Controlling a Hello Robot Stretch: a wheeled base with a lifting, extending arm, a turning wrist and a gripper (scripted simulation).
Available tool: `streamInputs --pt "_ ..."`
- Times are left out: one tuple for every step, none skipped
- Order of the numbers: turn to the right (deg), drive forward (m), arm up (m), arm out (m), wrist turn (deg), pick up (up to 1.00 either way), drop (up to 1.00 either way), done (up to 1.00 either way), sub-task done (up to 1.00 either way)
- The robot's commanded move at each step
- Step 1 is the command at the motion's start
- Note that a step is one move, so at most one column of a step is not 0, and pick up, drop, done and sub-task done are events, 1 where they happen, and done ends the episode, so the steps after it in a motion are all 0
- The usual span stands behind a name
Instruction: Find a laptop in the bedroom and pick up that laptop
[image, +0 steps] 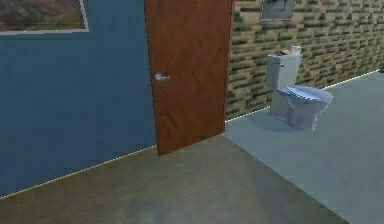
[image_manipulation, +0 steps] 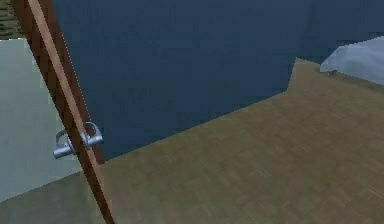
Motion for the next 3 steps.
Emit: streamInputs --pt "-6.0 0.00 0.00 0.00 0.0 0.00 0.00 0.00 0.00" --pt "0.0 0.80 0.00 0.00 0.0 0.00 0.00 0.00 0.00" --pt "45.0 0.00 0.00 0.00 0.0 0.00 0.00 0.00 0.00"
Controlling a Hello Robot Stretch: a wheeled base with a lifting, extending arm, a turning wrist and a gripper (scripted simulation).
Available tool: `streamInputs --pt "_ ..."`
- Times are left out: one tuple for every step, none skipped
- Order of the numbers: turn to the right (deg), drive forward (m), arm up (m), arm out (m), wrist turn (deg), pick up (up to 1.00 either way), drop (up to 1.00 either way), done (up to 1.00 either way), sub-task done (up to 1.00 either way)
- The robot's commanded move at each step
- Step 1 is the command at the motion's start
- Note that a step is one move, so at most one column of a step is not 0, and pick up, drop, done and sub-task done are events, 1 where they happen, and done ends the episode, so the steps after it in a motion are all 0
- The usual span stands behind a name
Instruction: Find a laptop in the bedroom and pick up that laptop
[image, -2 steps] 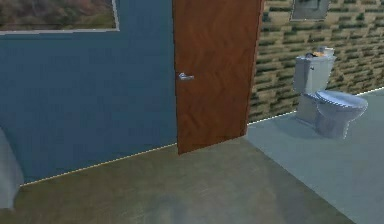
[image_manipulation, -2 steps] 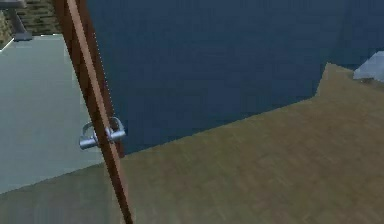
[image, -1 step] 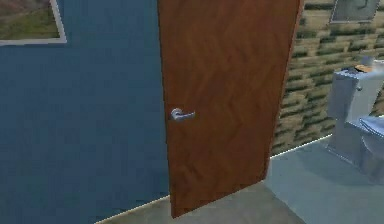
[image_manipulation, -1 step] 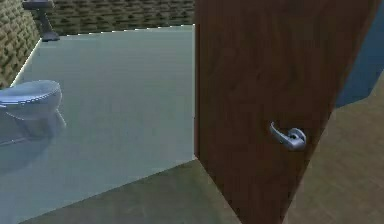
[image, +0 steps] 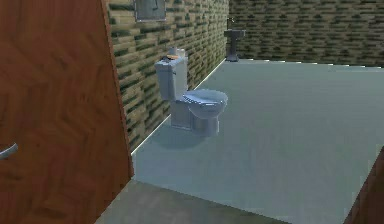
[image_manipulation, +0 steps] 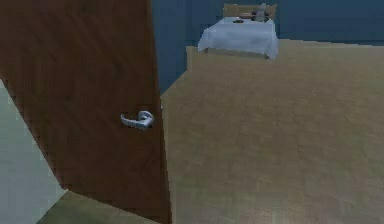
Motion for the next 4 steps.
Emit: streamInputs --pt "15.0 0.00 0.00 0.00 0.0 0.00 0.00 0.00 0.00" --pt "0.0 0.60 0.00 0.00 0.0 0.00 0.00 0.00 0.00" --pt "6.0 0.00 0.00 0.00 0.0 0.00 0.00 0.00 0.00" --pt "0.0 0.15 0.00 0.00 0.0 0.00 0.00 0.00 0.00"
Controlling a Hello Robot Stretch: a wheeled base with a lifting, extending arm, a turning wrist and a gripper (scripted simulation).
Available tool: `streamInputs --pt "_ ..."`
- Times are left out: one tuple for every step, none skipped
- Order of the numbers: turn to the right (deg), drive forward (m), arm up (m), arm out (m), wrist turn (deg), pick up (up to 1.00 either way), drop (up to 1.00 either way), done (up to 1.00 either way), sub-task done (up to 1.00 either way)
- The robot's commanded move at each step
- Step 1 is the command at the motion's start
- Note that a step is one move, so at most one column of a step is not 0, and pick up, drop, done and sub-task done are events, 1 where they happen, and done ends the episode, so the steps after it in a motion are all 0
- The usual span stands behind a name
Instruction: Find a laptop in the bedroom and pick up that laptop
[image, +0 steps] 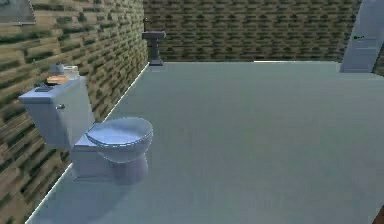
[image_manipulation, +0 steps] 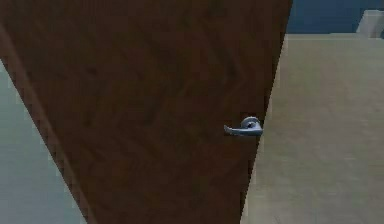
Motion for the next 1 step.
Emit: streamInputs --pt "0.0 0.75 0.00 0.00 0.0 0.00 0.00 0.00 0.00"
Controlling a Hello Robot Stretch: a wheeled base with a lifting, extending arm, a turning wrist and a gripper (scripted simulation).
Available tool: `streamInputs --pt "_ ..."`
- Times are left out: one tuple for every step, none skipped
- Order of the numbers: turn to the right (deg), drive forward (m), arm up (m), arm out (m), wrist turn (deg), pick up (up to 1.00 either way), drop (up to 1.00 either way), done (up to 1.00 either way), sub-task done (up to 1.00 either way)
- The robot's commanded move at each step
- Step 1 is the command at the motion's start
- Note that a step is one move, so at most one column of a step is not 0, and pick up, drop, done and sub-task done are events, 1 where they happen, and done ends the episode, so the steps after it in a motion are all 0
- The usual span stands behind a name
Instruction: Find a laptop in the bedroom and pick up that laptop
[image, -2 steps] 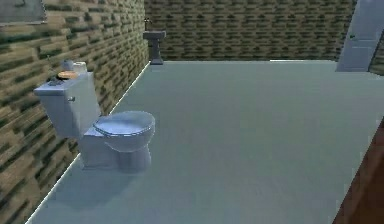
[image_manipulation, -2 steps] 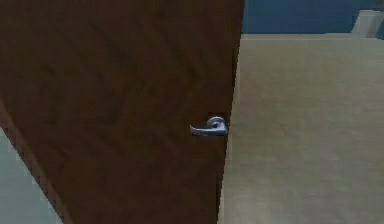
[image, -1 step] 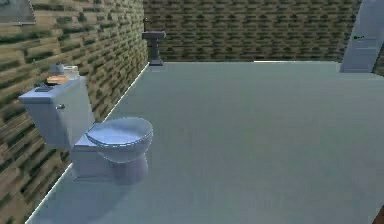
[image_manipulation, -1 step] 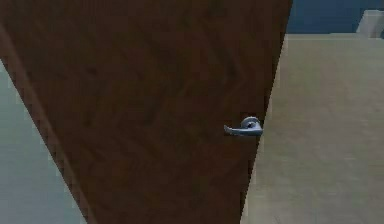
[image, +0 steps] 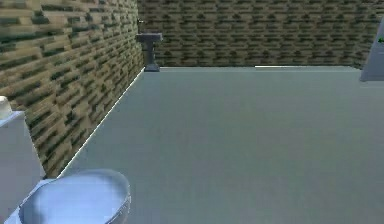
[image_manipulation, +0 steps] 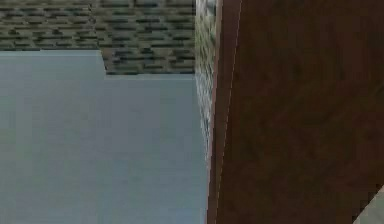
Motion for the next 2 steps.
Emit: streamInputs --pt "33.0 0.00 0.00 0.00 0.0 0.00 0.00 0.00 0.00" --pt "0.0 1.00 0.00 0.00 0.0 0.00 0.00 0.00 0.00"
